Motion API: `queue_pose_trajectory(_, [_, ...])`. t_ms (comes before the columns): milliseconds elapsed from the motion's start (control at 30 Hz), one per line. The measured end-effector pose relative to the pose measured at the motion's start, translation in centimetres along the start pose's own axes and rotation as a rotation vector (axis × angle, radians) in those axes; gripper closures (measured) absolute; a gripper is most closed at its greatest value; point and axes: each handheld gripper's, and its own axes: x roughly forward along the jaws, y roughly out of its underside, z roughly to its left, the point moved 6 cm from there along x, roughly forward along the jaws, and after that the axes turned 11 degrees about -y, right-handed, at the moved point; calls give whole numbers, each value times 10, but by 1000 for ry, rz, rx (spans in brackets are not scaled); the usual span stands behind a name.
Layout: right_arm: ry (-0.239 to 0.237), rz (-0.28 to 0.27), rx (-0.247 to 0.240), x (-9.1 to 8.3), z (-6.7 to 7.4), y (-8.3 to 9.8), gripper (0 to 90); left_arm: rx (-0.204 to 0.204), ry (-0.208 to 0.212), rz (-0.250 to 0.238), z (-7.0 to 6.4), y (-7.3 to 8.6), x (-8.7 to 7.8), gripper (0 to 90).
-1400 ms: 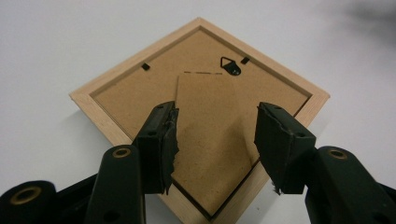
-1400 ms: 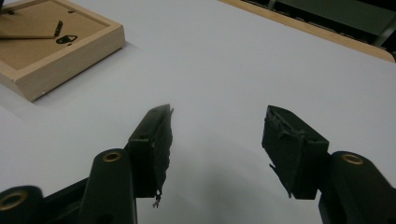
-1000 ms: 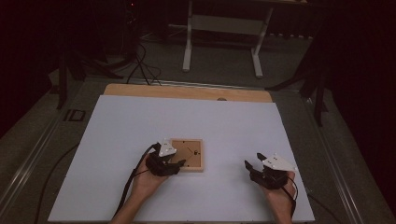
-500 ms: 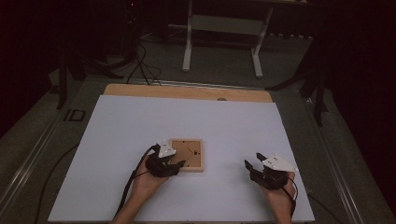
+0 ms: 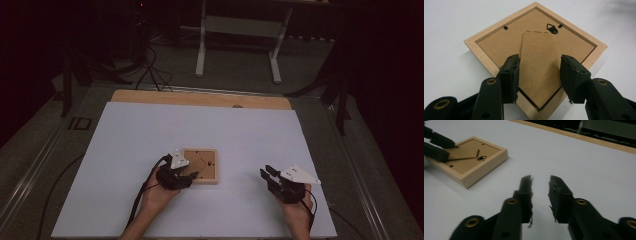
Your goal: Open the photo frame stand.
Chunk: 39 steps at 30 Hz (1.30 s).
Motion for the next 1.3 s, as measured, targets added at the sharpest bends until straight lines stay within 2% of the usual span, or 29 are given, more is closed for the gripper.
queue_pose_trajectory(200, [-26,11,-43,9,15,-3,864,3,-1,4,0,-1,0,511])
queue_pose_trajectory(433, [-68,31,-112,29,40,-11,897,11,-2,16,0,-2,-1,511])
queue_pose_trajectory(533, [-87,34,-124,37,48,-13,898,11,-1,17,0,-3,-1,511])
queue_pose_trajectory(733, [-142,48,-95,60,67,-18,900,12,-4,11,0,-4,-2,511])
queue_pose_trajectory(1000, [-192,105,-112,94,90,-14,900,10,-6,2,0,-5,-2,512])
queue_pose_trajectory(1133, [-193,141,-111,104,93,-8,900,16,-8,1,0,-6,-3,512])
queue_pose_trajectory(1300, [-196,148,-96,103,93,-8,900,25,-11,-3,0,-9,-5,512])
